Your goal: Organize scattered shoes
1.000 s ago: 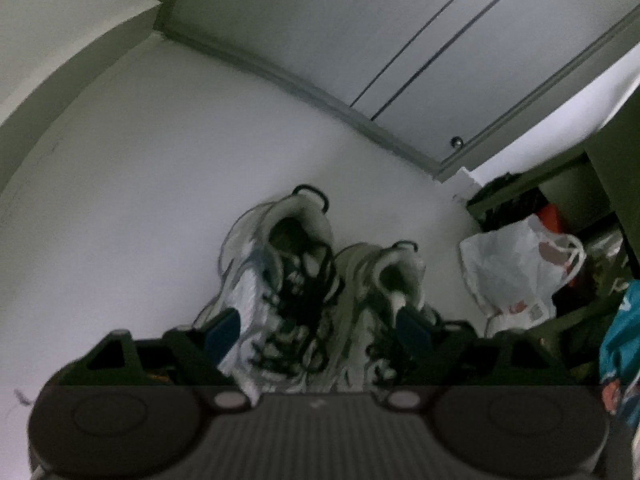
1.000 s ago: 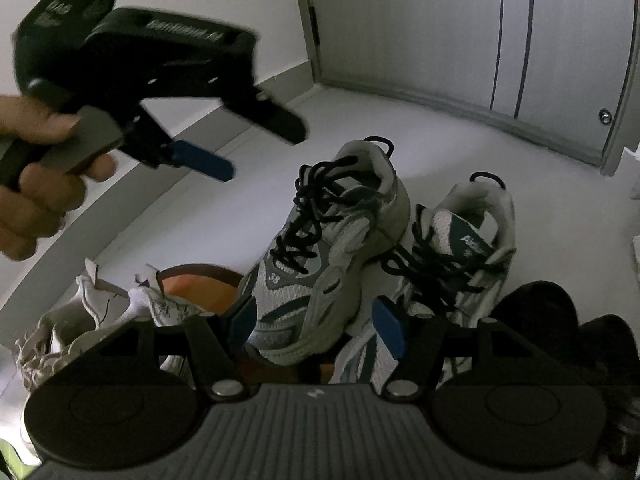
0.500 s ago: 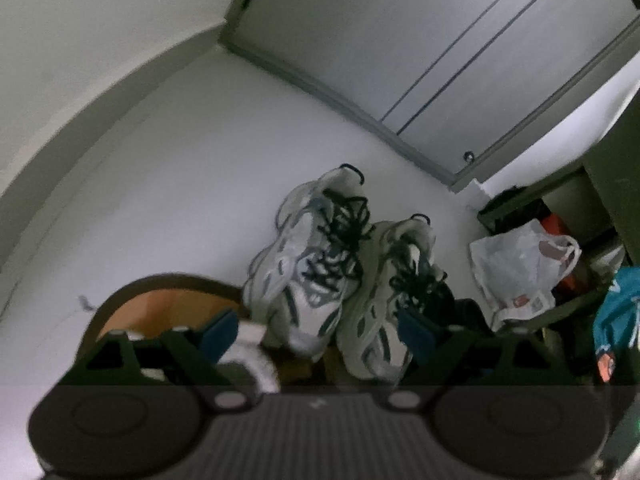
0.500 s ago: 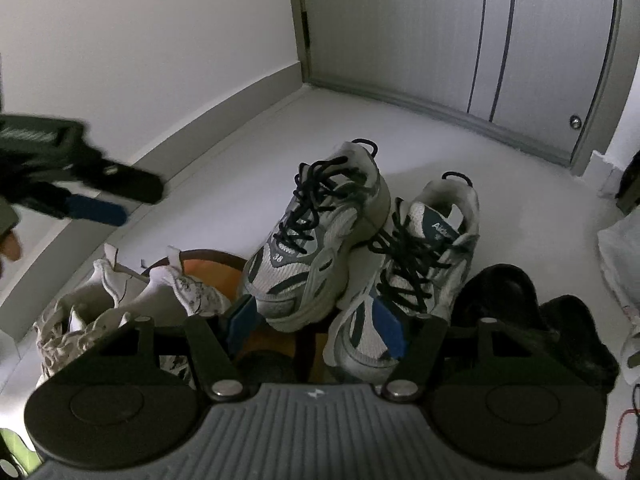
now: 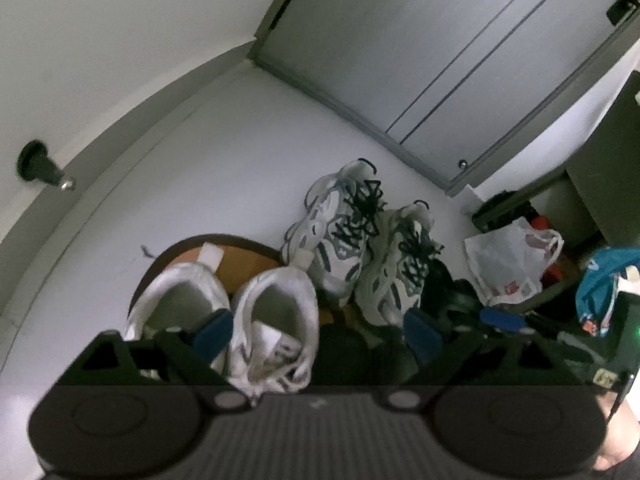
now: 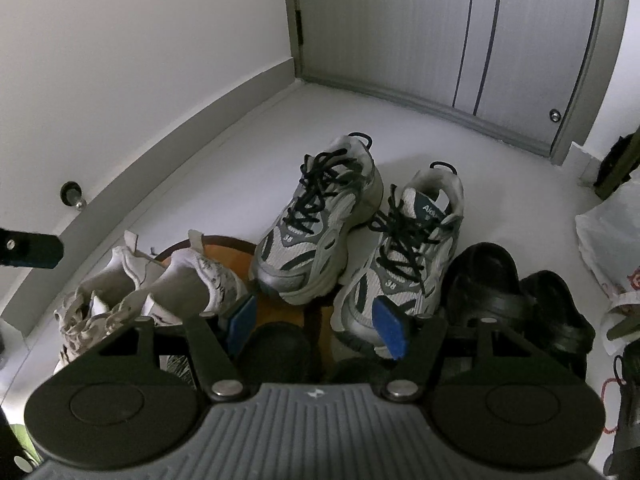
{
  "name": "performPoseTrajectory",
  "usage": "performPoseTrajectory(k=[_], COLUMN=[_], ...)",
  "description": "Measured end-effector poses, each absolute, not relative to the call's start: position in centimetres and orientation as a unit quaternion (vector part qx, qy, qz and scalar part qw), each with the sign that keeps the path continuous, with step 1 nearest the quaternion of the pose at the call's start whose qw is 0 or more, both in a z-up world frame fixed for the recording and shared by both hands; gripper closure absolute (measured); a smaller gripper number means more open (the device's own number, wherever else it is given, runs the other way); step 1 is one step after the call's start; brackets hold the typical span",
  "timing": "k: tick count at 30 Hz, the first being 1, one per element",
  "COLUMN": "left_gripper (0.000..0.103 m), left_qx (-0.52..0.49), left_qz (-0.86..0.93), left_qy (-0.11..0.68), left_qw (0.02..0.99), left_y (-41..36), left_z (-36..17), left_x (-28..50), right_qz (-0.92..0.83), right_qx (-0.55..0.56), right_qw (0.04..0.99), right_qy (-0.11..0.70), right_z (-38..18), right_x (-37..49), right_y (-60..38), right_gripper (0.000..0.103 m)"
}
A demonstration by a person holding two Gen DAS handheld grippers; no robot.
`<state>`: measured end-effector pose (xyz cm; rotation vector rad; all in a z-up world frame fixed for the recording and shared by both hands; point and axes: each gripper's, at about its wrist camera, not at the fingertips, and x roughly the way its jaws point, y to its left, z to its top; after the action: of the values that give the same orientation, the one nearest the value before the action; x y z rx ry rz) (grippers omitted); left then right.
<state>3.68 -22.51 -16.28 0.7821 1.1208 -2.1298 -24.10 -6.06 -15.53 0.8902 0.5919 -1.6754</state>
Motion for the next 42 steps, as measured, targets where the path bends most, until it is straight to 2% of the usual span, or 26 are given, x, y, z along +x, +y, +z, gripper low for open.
performPoseTrajectory(k=[7, 12, 15, 20, 24, 35, 39, 42], left_gripper=[0.004, 0.002, 0.0, 0.0, 0.0, 0.0, 0.0, 0.0], left_qx=[0.306, 0.297, 0.293, 0.282, 0.283, 0.279, 0.269, 0.275], left_qz=[-0.813, -0.814, -0.817, -0.815, -0.813, -0.821, -0.825, -0.82], left_qy=[0.401, 0.418, 0.413, 0.419, 0.42, 0.402, 0.403, 0.405], left_qw=[0.291, 0.272, 0.274, 0.284, 0.287, 0.293, 0.291, 0.296], left_y=[-19.8, -18.9, -18.4, -17.8, -17.5, -16.0, -16.1, -16.3], left_z=[-15.5, -15.5, -15.4, -16.0, -17.0, -17.8, -18.2, -18.8], left_x=[4.3, 5.4, 6.3, 8.3, 9.4, 9.5, 9.4, 9.2], right_qz=[-0.723, -0.735, -0.74, -0.741, -0.739, -0.773, -0.761, -0.751], right_qx=[0.389, 0.403, 0.389, 0.376, 0.426, 0.523, 0.533, 0.533], right_qw=[0.517, 0.491, 0.489, 0.487, 0.473, 0.317, 0.341, 0.355], right_qy=[0.242, 0.238, 0.251, 0.269, 0.22, 0.171, 0.139, 0.162], right_z=[-14.1, -12.5, -10.5, -7.1, -5.4, -6.2, -6.0, -7.1], right_x=[-23.1, -22.9, -21.9, -20.2, -20.3, -20.4, -20.4, -19.8], right_y=[-3.7, -1.5, -0.5, -0.1, -0.4, 1.4, 0.8, -0.4], right_gripper=[0.034, 0.032, 0.021, 0.016, 0.014, 0.011, 0.011, 0.011])
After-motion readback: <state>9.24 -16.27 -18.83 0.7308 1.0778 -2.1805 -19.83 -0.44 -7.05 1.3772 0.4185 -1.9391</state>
